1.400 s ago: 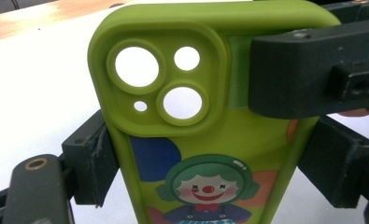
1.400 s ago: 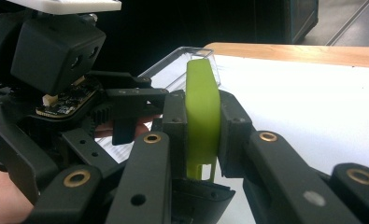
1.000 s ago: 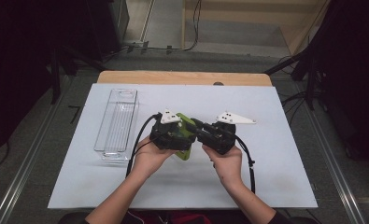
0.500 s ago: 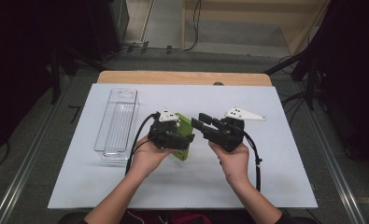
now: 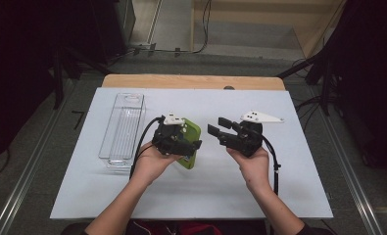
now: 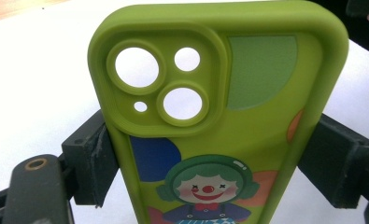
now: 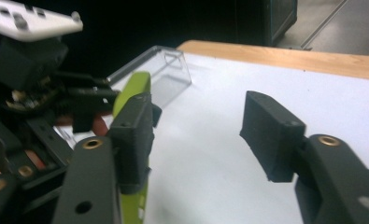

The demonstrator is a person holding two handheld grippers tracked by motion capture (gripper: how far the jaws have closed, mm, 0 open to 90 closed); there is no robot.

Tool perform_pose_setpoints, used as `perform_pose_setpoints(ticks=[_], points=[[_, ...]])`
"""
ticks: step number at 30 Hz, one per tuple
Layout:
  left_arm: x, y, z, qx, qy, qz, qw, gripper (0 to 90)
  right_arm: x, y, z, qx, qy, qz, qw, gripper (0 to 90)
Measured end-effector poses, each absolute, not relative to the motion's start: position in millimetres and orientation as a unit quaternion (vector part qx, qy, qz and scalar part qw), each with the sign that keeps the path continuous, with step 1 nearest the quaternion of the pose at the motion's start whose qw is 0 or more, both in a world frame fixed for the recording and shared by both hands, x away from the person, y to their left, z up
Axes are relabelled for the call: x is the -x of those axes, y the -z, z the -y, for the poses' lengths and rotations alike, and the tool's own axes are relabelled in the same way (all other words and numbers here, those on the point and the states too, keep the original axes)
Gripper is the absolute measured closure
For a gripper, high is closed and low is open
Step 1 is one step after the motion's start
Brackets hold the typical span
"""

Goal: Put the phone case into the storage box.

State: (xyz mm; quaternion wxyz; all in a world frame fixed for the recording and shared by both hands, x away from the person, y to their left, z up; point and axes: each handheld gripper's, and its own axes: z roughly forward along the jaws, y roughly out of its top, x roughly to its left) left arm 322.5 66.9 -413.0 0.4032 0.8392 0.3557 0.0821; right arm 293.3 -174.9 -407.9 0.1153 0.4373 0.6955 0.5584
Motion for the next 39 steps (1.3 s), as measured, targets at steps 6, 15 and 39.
perform_pose_setpoints(ticks=[6, 15, 39], points=[[-323, 413, -68, -0.841, -0.074, -0.355, 0.402, 16.2, -295, 409, 181, -0.429, -0.537, -0.717, 0.112, 34.4], [-325, 411, -71, -0.841, -0.070, -0.355, 0.402, 16.2, -295, 411, 187, -0.406, -0.519, -0.745, 0.105, 24.9], [-326, 408, -74, -0.846, -0.060, -0.350, 0.398, 16.2, -286, 425, 202, -0.364, -0.487, -0.793, 0.040, 21.5]])
